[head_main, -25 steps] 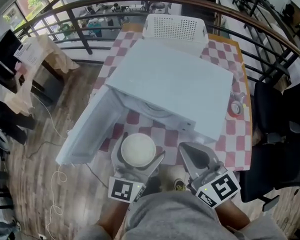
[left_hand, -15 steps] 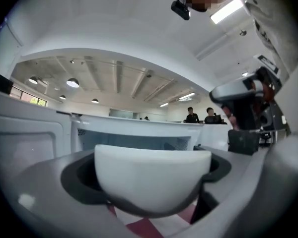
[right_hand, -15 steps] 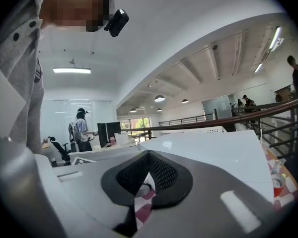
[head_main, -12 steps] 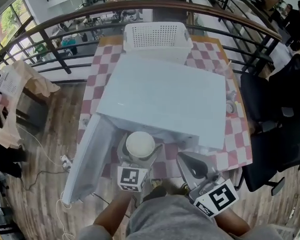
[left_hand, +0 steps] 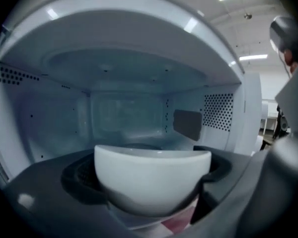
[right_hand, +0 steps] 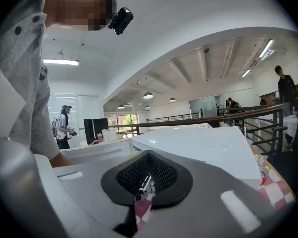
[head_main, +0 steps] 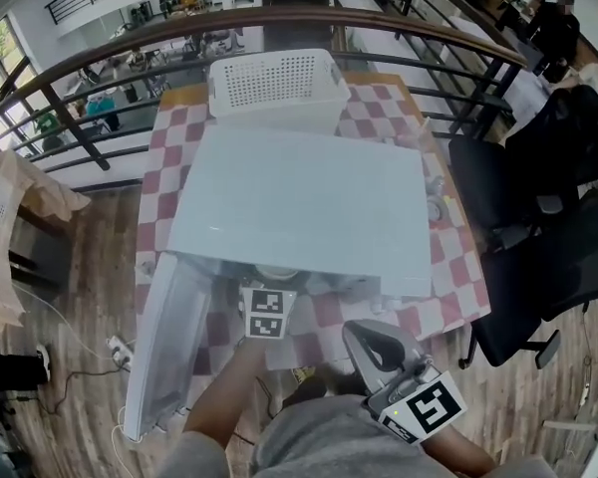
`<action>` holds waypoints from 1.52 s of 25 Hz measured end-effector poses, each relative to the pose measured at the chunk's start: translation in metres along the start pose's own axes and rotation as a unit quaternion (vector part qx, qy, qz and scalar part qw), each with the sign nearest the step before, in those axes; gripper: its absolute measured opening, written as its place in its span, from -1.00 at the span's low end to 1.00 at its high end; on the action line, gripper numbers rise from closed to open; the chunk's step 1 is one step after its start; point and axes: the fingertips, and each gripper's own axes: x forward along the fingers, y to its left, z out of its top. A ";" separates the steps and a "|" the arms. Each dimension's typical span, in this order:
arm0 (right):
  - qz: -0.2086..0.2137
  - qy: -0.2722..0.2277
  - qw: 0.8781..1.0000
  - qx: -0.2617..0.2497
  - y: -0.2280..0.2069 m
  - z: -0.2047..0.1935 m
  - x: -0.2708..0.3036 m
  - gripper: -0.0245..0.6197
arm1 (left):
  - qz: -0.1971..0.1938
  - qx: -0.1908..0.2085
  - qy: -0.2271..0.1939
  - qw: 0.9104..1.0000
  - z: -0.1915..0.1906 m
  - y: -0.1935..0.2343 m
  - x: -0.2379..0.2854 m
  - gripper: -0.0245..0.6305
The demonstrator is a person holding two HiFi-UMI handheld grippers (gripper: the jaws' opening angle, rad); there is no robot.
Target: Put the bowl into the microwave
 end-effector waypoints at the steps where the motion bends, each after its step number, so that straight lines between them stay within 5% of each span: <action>1: -0.002 0.000 1.000 0.000 0.000 0.000 0.000 -0.94 | 0.002 0.005 0.012 1.000 -0.004 0.001 0.006 0.71; 11: -0.010 0.000 1.000 0.009 -0.003 -0.004 -0.003 -0.94 | 0.019 0.053 0.056 0.997 -0.025 0.005 0.021 0.71; 25: -0.007 0.001 1.000 0.016 -0.002 -0.006 -0.001 -0.94 | 0.027 0.034 0.091 0.995 -0.039 0.014 0.018 0.70; 38: -0.021 0.000 1.000 0.002 -0.024 -0.003 -0.016 -0.94 | 0.015 -0.010 0.043 0.999 -0.030 0.004 -0.016 0.75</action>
